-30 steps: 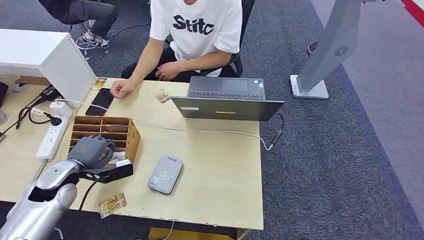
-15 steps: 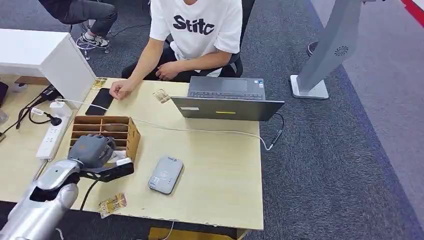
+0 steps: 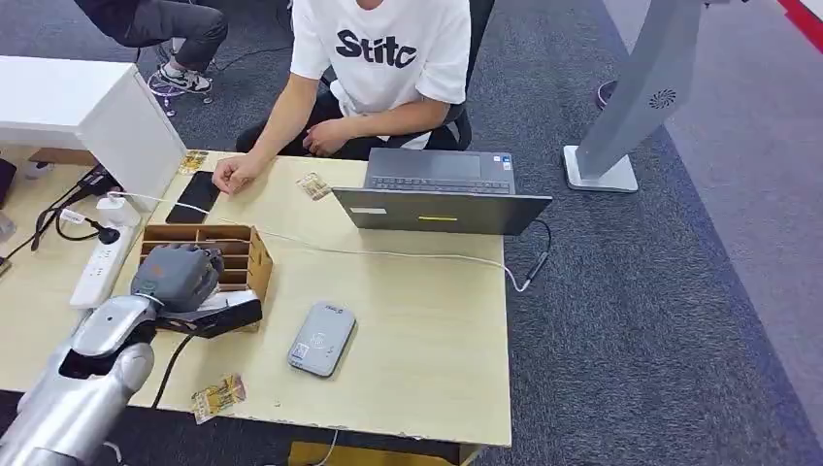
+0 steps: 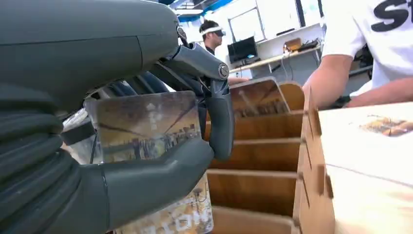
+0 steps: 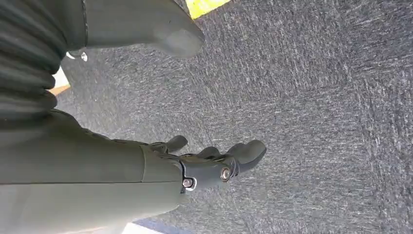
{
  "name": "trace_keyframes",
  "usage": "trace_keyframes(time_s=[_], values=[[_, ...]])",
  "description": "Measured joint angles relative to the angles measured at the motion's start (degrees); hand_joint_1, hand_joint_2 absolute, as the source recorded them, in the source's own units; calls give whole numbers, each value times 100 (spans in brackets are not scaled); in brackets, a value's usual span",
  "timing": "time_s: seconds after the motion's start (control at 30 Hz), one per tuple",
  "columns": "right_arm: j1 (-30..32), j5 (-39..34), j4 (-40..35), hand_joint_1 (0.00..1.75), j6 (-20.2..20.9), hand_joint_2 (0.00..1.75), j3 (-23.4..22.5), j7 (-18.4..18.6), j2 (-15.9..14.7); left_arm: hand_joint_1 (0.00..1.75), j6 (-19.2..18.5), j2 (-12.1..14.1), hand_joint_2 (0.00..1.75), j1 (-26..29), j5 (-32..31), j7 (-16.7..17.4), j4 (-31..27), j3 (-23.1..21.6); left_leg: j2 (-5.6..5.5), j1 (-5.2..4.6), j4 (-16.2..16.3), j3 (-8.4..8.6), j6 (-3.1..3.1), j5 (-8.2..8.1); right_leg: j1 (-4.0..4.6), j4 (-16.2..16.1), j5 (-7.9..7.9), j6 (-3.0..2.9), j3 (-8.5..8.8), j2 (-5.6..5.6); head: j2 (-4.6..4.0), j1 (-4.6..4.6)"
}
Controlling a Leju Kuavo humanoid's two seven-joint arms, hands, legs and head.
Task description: Pass the card to the sensor for recognition and then transmit it.
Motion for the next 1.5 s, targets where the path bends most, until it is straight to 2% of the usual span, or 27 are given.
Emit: trace_keyframes(time_s=[0.57, 0.73, 0.9, 1.03, 1.5], values=[[-1, 15, 0, 0, 13, 175, -68, -7, 0, 175, 24, 7, 175, -176, 112, 0, -153, 91, -1, 0, 0, 0, 3, 3, 0, 0, 0, 0, 0, 0, 0, 0], [0, 35, 0, 0, 17, 175, -79, -15, 0, 175, -46, 57, 175, -531, 293, 13, -304, 319, -2, 0, 0, -1, 0, 5, 0, 2, 1, 0, 0, -1, 0, -2], [1, 70, 0, 0, 20, 175, -83, -17, 0, 175, -162, 177, 175, -1070, 374, 214, -378, 593, -2, 3, 0, -1, -3, 7, 2, 3, 1, -1, 0, -1, 0, -2], [1, 94, 0, 0, 24, 175, -87, -24, 0, 175, -223, 258, 175, -1428, 483, 234, -378, 778, -2, 3, 0, 0, -3, 7, 2, 4, 1, -1, 0, 0, 0, -4], [-6, 230, 0, 0, 35, 175, -96, -55, 0, 175, -26, 273, 175, -2013, 365, 459, -199, 1108, -2, 1, 0, -1, -3, 7, 1, 4, 1, -1, -1, -1, 0, -2]])
